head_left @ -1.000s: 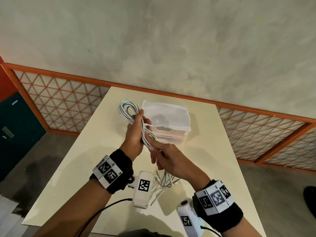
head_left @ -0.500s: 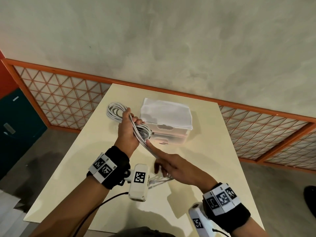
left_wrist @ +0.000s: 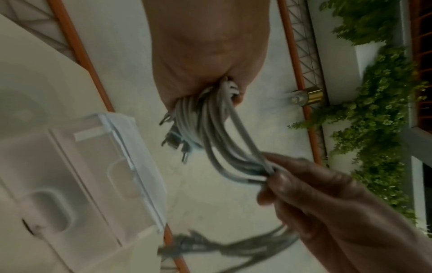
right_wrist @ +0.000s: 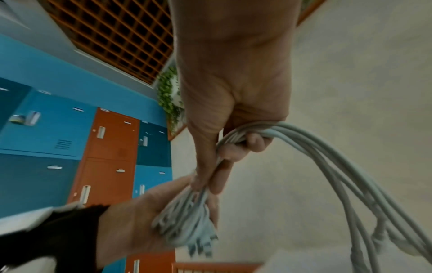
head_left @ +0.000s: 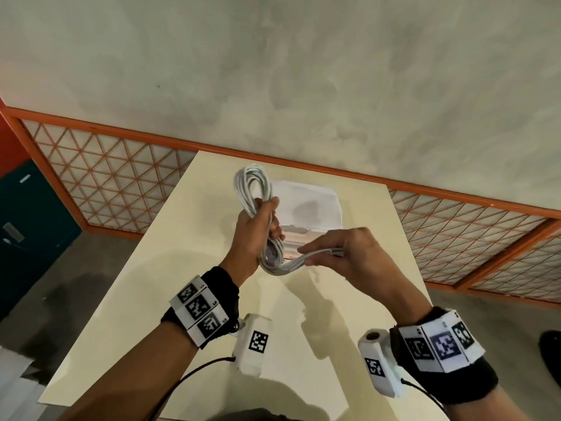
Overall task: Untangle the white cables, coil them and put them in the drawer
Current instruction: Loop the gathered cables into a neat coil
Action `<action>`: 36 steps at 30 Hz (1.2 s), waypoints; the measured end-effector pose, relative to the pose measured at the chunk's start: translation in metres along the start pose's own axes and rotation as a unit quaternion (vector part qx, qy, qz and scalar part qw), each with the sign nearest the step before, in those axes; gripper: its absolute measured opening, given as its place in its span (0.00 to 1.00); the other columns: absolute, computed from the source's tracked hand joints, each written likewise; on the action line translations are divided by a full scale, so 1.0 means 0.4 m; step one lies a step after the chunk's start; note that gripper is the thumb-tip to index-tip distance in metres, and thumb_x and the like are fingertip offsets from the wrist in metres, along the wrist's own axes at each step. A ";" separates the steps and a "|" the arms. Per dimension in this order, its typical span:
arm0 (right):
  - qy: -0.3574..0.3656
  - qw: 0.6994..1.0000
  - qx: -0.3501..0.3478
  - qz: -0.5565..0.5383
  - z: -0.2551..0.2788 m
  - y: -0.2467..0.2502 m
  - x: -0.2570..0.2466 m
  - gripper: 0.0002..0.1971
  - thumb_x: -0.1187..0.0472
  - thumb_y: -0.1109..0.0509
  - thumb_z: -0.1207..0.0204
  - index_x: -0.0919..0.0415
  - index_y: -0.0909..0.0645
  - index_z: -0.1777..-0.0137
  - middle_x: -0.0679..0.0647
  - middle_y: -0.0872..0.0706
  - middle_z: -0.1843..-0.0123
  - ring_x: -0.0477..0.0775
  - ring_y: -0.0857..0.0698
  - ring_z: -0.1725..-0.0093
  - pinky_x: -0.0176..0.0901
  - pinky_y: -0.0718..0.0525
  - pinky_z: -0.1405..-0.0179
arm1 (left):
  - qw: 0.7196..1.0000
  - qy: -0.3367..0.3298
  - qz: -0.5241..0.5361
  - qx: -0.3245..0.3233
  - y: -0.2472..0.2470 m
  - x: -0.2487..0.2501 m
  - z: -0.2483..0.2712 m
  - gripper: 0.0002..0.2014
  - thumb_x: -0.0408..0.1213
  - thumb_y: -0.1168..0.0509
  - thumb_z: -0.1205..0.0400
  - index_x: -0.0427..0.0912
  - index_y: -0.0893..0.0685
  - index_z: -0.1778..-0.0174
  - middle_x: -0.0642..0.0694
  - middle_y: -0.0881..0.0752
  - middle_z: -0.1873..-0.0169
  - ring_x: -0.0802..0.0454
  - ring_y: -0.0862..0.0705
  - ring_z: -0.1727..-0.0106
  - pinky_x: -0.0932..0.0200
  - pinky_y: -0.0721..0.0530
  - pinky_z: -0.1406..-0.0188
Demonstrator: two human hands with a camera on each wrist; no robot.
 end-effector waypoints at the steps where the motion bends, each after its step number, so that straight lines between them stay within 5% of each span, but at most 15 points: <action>1: 0.014 1.000 -0.003 0.025 -0.007 0.007 -0.021 0.07 0.58 0.22 0.30 0.53 0.09 0.52 0.42 0.09 0.58 0.37 0.15 0.61 0.22 0.25 0.59 | 1.000 0.002 -0.023 -0.022 -0.021 -0.002 0.010 0.18 0.37 0.37 0.16 0.42 0.30 0.73 0.51 0.32 0.85 0.56 0.30 0.83 0.61 0.22 0.75; 4: 0.041 0.996 0.005 0.075 -0.023 0.018 -0.056 0.09 0.59 0.20 0.33 0.55 0.15 0.56 0.39 0.13 0.64 0.40 0.18 0.66 0.35 0.23 0.63 | 0.994 0.015 -0.075 -0.078 -0.071 -0.009 0.035 0.17 0.37 0.36 0.17 0.40 0.29 0.72 0.47 0.28 0.82 0.55 0.24 0.82 0.63 0.23 0.77; 7: 0.061 0.994 0.015 0.088 -0.027 0.023 -0.072 0.21 0.62 0.18 0.37 0.58 0.29 0.55 0.35 0.22 0.68 0.43 0.20 0.69 0.36 0.23 0.68 | 0.987 0.040 -0.104 -0.118 -0.095 -0.016 0.055 0.13 0.39 0.36 0.17 0.40 0.20 0.67 0.47 0.16 0.78 0.52 0.16 0.76 0.61 0.19 0.72; 11: 0.064 0.995 0.008 0.071 -0.035 0.025 -0.084 0.29 0.69 0.17 0.41 0.55 0.37 0.55 0.39 0.29 0.62 0.43 0.25 0.70 0.28 0.29 0.73 | 0.973 0.084 -0.121 -0.176 -0.135 -0.026 0.099 0.13 0.40 0.40 0.15 0.39 0.19 0.64 0.45 0.13 0.78 0.49 0.14 0.77 0.59 0.16 0.73; 15: 0.091 0.990 0.003 0.111 -0.033 0.020 -0.098 0.33 0.66 0.16 0.47 0.54 0.40 0.56 0.47 0.32 0.59 0.51 0.30 0.70 0.41 0.30 0.75 | 0.954 0.127 -0.150 -0.225 -0.152 -0.047 0.132 0.16 0.42 0.42 0.14 0.35 0.18 0.62 0.39 0.14 0.77 0.48 0.15 0.79 0.63 0.19 0.80; 21: 0.063 0.996 0.002 0.064 -0.029 0.030 -0.076 0.34 0.53 0.13 0.46 0.56 0.38 0.55 0.43 0.32 0.60 0.48 0.32 0.67 0.34 0.31 0.72 | 0.933 0.119 -0.209 -0.269 -0.144 -0.063 0.137 0.24 0.45 0.41 0.16 0.44 0.19 0.79 0.43 0.20 0.82 0.48 0.24 0.82 0.59 0.22 0.76; 25: -0.025 0.993 -0.081 -0.081 -0.016 0.037 -0.025 0.27 0.61 0.16 0.39 0.60 0.36 0.56 0.54 0.22 0.66 0.50 0.17 0.73 0.33 0.27 0.78 | 0.918 0.160 -0.213 -0.294 -0.138 -0.082 0.146 0.17 0.42 0.39 0.16 0.40 0.23 0.71 0.47 0.26 0.84 0.53 0.30 0.86 0.61 0.27 0.79; 30: -0.074 0.990 -0.110 -0.050 -0.004 0.027 0.017 0.23 0.48 0.18 0.39 0.56 0.28 0.57 0.56 0.18 0.69 0.47 0.20 0.79 0.34 0.25 0.78 | 0.920 0.169 -0.178 -0.306 -0.134 -0.094 0.153 0.17 0.38 0.37 0.16 0.42 0.27 0.71 0.50 0.30 0.85 0.57 0.33 0.87 0.64 0.32 0.83; 33: -0.096 0.987 -0.129 -0.013 0.014 0.026 0.052 0.23 0.36 0.30 0.34 0.59 0.19 0.65 0.54 0.18 0.77 0.45 0.23 0.79 0.30 0.27 0.76 | 0.929 0.156 -0.170 -0.290 -0.108 -0.086 0.135 0.16 0.37 0.36 0.16 0.43 0.26 0.71 0.50 0.31 0.84 0.56 0.34 0.86 0.64 0.32 0.84; 36: -0.081 0.987 -0.136 0.002 0.019 0.022 0.058 0.28 0.36 0.42 0.26 0.61 0.18 0.68 0.49 0.25 0.81 0.43 0.28 0.80 0.28 0.31 0.73 | 0.928 0.139 -0.208 -0.278 -0.086 -0.093 0.116 0.14 0.41 0.34 0.17 0.44 0.26 0.68 0.50 0.30 0.83 0.55 0.33 0.85 0.63 0.32 0.83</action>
Point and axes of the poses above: each hand's wrist, its own z-axis away from the middle knuckle, its own y-axis out of the back of the hand, x = y × z, the point moved 10 cm from there along -z, towards the middle knuckle
